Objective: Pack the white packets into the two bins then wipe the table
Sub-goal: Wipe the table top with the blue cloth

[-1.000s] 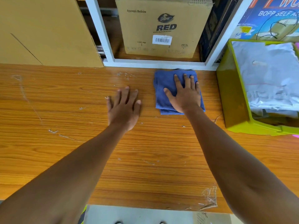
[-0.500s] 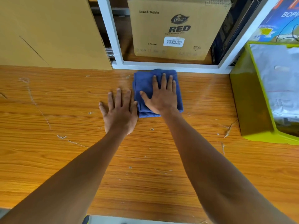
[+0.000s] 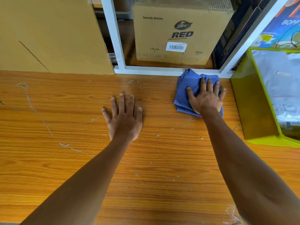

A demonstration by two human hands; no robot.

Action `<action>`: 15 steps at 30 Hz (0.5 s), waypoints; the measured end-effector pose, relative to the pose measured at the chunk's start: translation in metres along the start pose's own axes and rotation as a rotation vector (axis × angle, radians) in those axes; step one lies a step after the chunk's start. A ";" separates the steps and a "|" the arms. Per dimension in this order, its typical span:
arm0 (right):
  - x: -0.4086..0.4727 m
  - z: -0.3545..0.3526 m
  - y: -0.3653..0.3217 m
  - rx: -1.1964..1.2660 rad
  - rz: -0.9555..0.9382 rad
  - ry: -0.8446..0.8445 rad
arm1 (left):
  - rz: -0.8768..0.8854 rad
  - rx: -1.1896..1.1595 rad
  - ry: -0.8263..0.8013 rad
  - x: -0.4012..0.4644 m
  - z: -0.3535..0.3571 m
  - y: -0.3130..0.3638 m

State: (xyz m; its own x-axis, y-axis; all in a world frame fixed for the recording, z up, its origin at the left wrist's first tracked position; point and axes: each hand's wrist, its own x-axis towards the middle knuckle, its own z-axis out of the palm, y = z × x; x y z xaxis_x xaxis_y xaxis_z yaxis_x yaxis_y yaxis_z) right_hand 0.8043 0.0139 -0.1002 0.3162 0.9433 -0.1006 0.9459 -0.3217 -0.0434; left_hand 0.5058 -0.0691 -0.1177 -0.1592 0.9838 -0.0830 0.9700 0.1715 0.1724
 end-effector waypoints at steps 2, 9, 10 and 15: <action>0.000 0.000 -0.017 0.025 0.035 -0.002 | -0.001 -0.003 0.004 0.000 0.001 0.000; -0.041 0.015 -0.111 0.037 -0.238 0.022 | 0.002 -0.028 0.004 0.001 -0.001 0.001; -0.047 0.016 -0.118 0.043 -0.273 0.015 | 0.002 -0.044 0.005 0.000 -0.002 0.001; -0.077 0.024 -0.114 0.055 -0.349 0.027 | 0.055 -0.175 0.079 -0.002 -0.007 -0.003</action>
State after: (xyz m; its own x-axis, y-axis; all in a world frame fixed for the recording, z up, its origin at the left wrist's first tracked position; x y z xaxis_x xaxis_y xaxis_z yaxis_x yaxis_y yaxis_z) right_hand 0.6699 -0.0243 -0.1114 -0.0227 0.9988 -0.0445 0.9921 0.0171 -0.1240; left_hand 0.5022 -0.0709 -0.1107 -0.1276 0.9918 0.0070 0.9319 0.1175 0.3433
